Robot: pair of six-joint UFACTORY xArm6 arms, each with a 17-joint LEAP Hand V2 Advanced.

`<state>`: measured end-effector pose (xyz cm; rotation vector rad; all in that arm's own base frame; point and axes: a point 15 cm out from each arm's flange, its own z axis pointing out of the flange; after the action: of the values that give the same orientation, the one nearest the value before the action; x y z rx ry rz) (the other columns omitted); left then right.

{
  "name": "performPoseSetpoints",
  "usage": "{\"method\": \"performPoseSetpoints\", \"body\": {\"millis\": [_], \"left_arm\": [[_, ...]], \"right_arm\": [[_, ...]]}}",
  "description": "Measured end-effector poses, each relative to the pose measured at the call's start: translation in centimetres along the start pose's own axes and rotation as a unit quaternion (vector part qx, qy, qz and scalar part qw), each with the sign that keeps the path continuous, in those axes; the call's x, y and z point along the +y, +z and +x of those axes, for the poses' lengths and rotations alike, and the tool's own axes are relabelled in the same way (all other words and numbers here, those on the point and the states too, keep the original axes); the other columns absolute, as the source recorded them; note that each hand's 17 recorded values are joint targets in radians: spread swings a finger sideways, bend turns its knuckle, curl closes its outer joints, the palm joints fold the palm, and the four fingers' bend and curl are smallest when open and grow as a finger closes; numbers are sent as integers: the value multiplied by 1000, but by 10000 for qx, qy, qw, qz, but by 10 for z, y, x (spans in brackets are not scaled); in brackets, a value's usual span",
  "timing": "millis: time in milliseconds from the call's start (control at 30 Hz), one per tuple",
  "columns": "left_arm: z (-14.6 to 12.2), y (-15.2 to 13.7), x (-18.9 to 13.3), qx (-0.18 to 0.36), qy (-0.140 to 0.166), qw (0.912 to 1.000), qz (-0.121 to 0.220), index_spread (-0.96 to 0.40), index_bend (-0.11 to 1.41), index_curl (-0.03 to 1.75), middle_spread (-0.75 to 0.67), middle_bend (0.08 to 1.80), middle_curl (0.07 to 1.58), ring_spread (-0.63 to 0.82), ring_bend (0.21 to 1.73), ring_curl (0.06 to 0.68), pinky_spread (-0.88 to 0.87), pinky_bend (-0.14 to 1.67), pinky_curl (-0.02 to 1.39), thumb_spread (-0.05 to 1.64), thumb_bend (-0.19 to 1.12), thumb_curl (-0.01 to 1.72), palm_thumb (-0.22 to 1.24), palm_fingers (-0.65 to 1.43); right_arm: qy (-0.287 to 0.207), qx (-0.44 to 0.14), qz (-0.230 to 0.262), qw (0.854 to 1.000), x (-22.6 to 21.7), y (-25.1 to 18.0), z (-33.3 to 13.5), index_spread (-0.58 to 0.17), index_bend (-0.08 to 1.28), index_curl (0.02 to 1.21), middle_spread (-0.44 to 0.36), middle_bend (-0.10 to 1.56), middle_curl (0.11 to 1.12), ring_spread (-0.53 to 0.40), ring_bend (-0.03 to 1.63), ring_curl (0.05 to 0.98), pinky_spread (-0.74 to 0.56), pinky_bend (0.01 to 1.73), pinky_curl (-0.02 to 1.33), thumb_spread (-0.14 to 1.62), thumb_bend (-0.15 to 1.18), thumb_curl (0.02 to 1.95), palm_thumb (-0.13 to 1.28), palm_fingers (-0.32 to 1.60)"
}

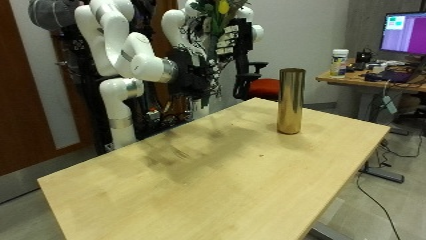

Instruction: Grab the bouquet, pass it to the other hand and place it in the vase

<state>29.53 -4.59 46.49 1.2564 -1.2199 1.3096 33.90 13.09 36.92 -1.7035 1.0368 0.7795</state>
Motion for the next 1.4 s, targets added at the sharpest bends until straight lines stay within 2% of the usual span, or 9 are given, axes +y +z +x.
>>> {"method": "performPoseSetpoints", "body": {"millis": [233, 300, 333, 400, 433, 467, 633, 833, 1400], "left_arm": [[12, -4, -6, 0, 427, 9987, 293, -547, 434, 1142, -572, 940, 1102, -418, 1430, 548, -617, 1200, 551, 631, -12, 595, 1016, 1154], [16, -4, -6, -54, 579, 9976, 365, -581, 478, 1191, -575, 990, 1099, -407, 1449, 567, -591, 1233, 578, 550, -16, 645, 1054, 1148], [18, -5, -6, -68, 637, 9971, 420, -596, 497, 1212, -574, 1012, 1093, -403, 1457, 577, -574, 1256, 597, 509, -21, 669, 1059, 1136], [21, -8, -8, -86, 698, 9961, 526, -611, 511, 1227, -572, 1034, 1087, -401, 1459, 585, -557, 1275, 613, 481, -22, 691, 1063, 1131], [24, -9, -8, -86, 767, 9952, 602, -618, 517, 1234, -570, 1045, 1083, -400, 1461, 589, -550, 1284, 622, 466, -25, 701, 1060, 1125], [27, -10, -9, -84, 822, 9945, 639, -627, 522, 1242, -566, 1058, 1077, -400, 1467, 595, -539, 1296, 635, 450, -23, 716, 1062, 1119], [42, -21, -10, -112, 1098, 9900, 880, -653, 550, 1263, -546, 1101, 1048, -397, 1476, 611, -517, 1303, 667, 413, -24, 765, 1055, 1108], [69, -40, -14, -142, 1417, 9821, 1231, -672, 559, 1274, -526, 1131, 1018, -396, 1483, 623, -504, 1301, 698, 383, -24, 802, 1054, 1099], [144, -108, -14, -748, 2296, 9430, 2291, -699, 560, 1280, -495, 1175, 972, -397, 1479, 637, -509, 1276, 746, 356, -26, 854, 1047, 1093]], "right_arm": [[27, 163, -129, 9998, 6, -4, 7, -304, 711, 958, -161, 1144, 733, -221, 1321, 603, -333, 1087, 1055, 628, -42, 828, 994, 864], [41, 164, -119, 9998, 6, -6, 8, -289, 552, 940, -151, 1052, 723, -230, 1330, 617, -385, 1053, 1017, 659, -36, 789, 985, 567], [54, 166, -98, 9998, 6, -8, 9, -273, 470, 908, -133, 983, 706, -216, 1302, 617, -360, 943, 1005, 735, -30, 759, 971, 271], [67, 171, -99, 9998, 7, -10, 10, -261, 430, 839, -95, 909, 666, -190, 1229, 577, -284, 809, 950, 803, -32, 718, 955, 128], [76, 197, -92, 9997, 8, -12, 12, -235, 370, 778, -28, 753, 602, -103, 1101, 530, -134, 766, 921, 829, -43, 689, 922, -94], [84, 229, -102, 9997, 9, -14, 14, -228, 339, 738, 9, 682, 565, -43, 1025, 492, -58, 742, 891, 845, -41, 670, 911, -127], [92, 287, -50, 9995, 10, -22, 17, -208, 212, 597, 132, 456, 443, 133, 800, 374, 244, 591, 747, 892, -42, 593, 853, -135], [108, 286, -27, 9995, 10, -25, 17, -220, 151, 467, 191, 310, 369, 237, 624, 291, 426, 471, 600, 917, -32, 525, 818, -69], [156, 317, -95, 9993, 13, -25, 22, -353, 130, 239, 209, 167, 274, 300, 396, 224, 433, 378, 403, 935, -28, 385, 704, -81]]}}
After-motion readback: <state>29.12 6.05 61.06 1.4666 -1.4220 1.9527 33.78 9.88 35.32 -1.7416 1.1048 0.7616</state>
